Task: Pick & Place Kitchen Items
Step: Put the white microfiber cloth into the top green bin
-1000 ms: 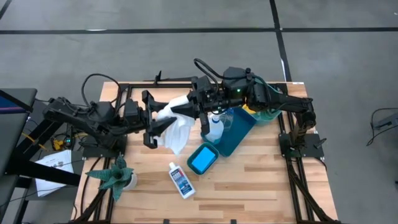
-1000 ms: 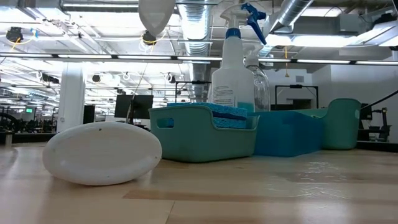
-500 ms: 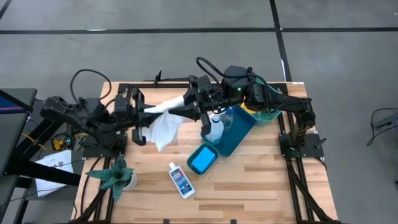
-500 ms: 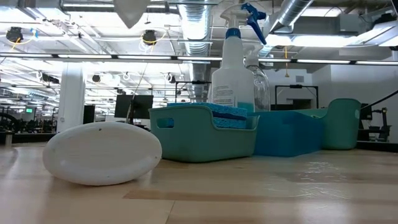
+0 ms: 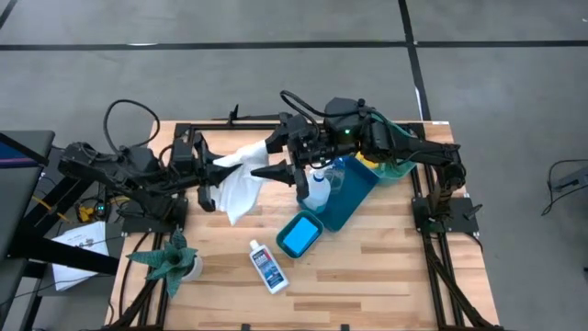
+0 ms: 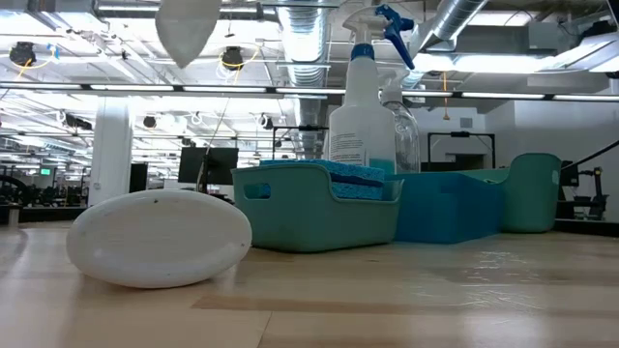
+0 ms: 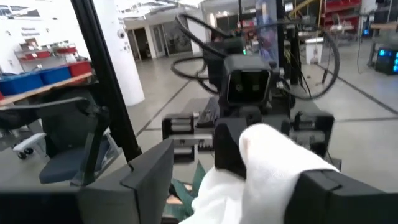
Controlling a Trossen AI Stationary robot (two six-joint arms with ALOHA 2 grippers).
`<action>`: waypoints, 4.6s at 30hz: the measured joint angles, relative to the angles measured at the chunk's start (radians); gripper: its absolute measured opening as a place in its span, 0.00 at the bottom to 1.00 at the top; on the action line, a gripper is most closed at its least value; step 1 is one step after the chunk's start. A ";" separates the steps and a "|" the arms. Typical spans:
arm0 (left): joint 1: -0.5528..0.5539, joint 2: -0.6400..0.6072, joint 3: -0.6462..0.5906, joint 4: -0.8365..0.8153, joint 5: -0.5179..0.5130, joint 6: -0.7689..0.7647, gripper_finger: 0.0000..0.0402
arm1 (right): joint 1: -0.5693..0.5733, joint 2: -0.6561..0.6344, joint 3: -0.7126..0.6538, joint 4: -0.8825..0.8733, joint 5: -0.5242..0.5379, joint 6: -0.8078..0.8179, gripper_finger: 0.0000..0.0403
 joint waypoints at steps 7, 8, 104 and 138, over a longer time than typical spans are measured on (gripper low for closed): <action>0.000 -0.057 -0.001 0.019 -0.005 0.049 0.01 | 0.009 -0.008 0.005 -0.069 -0.028 0.011 0.57; 0.000 -0.064 -0.002 0.021 -0.007 0.054 0.01 | 0.009 -0.008 0.005 -0.079 -0.028 0.011 0.57; -0.126 -0.122 0.001 -0.049 0.157 -0.102 0.35 | 0.008 -0.013 0.002 -0.136 0.238 -0.071 0.02; -0.150 -0.132 0.000 -0.287 0.140 -0.248 0.28 | -0.458 -0.231 0.002 -0.443 0.293 -0.192 0.02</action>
